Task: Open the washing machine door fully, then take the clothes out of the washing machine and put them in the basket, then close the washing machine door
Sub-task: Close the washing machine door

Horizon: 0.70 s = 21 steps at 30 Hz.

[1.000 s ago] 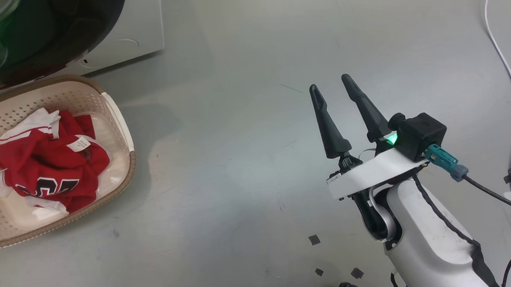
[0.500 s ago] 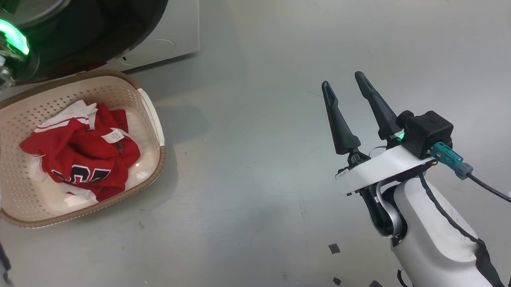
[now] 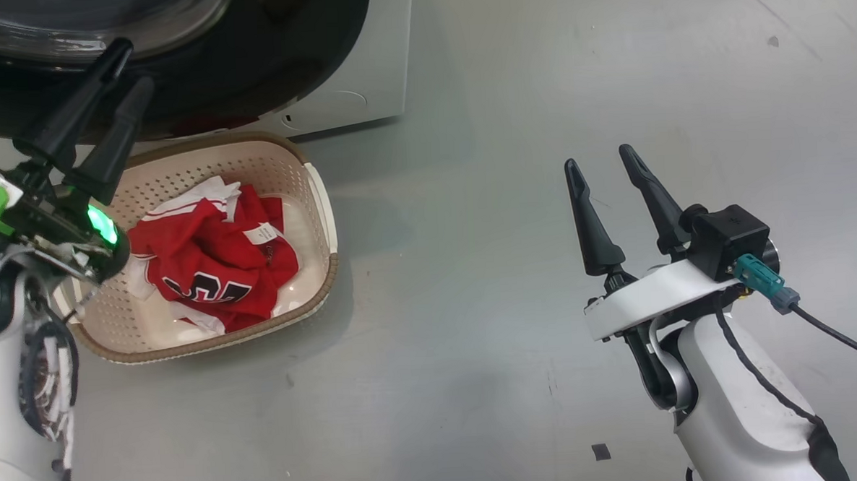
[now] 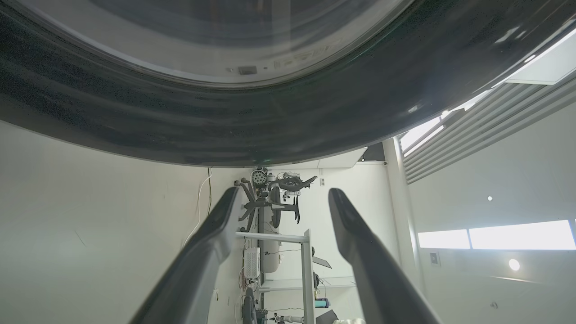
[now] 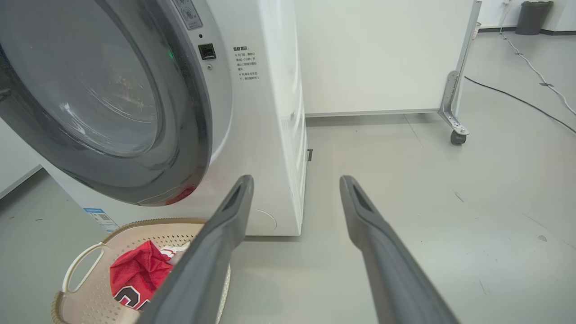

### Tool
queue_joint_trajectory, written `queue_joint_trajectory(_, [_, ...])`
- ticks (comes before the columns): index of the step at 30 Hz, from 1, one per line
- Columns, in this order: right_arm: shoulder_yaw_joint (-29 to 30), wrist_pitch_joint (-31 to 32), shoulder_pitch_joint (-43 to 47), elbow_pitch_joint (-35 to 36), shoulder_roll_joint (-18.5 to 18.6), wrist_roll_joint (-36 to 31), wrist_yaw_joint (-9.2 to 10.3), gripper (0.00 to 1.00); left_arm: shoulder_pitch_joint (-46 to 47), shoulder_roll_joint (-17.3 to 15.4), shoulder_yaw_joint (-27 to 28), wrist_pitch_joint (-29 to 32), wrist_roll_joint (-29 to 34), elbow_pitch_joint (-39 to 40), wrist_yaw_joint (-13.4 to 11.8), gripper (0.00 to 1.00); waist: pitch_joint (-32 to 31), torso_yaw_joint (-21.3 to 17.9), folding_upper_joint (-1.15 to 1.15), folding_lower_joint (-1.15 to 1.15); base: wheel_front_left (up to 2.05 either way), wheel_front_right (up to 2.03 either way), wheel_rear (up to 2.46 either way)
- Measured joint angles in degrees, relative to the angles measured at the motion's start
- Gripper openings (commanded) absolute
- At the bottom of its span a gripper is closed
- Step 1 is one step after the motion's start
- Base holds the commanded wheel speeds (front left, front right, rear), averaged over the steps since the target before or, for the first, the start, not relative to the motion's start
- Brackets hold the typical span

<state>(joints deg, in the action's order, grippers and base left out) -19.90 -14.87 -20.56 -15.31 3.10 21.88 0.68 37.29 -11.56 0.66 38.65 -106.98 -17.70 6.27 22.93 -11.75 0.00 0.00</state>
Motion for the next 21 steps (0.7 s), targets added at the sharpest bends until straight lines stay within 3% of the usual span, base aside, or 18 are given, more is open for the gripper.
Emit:
queue_joint_trajectory(12, [2.0, 0.0, 2.7, -1.8, 0.6, -1.0, -0.27, 1.0, -13.7, 3.0, 4.2, -8.8, 3.2, 1.8, 0.6, 1.0, -5.0, 4.4, 0.0, 0.0, 0.0, 0.0, 0.0])
queue_joint_trajectory(21, [2.9, 0.0, 4.8, -3.1, 1.0, -1.6, -0.81, 1.0, -20.9, 2.7, 4.1, -21.7, 20.3, 6.1, 0.6, 1.0, -8.9, 6.8, 0.0, 0.0, 0.0, 0.0, 0.0])
